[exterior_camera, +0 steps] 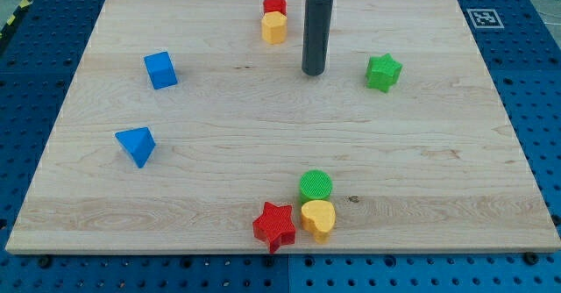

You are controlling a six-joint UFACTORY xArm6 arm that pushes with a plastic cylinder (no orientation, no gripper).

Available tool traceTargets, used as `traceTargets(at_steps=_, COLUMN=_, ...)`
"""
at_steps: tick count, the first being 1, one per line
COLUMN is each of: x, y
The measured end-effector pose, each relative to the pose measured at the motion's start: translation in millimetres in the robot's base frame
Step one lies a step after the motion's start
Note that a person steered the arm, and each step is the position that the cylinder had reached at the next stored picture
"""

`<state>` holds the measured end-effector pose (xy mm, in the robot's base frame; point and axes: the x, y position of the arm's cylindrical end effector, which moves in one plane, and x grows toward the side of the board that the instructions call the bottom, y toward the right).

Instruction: Push the yellow hexagonred circle towards the top center of the board

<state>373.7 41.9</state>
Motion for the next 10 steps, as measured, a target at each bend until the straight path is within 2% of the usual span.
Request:
traceTargets(at_steps=2, x=-8, y=-24)
traceTargets(at_steps=5, x=-106, y=-28)
traceTargets(at_steps=6, x=-121, y=-28)
traceTargets(at_steps=10, x=-90, y=-28)
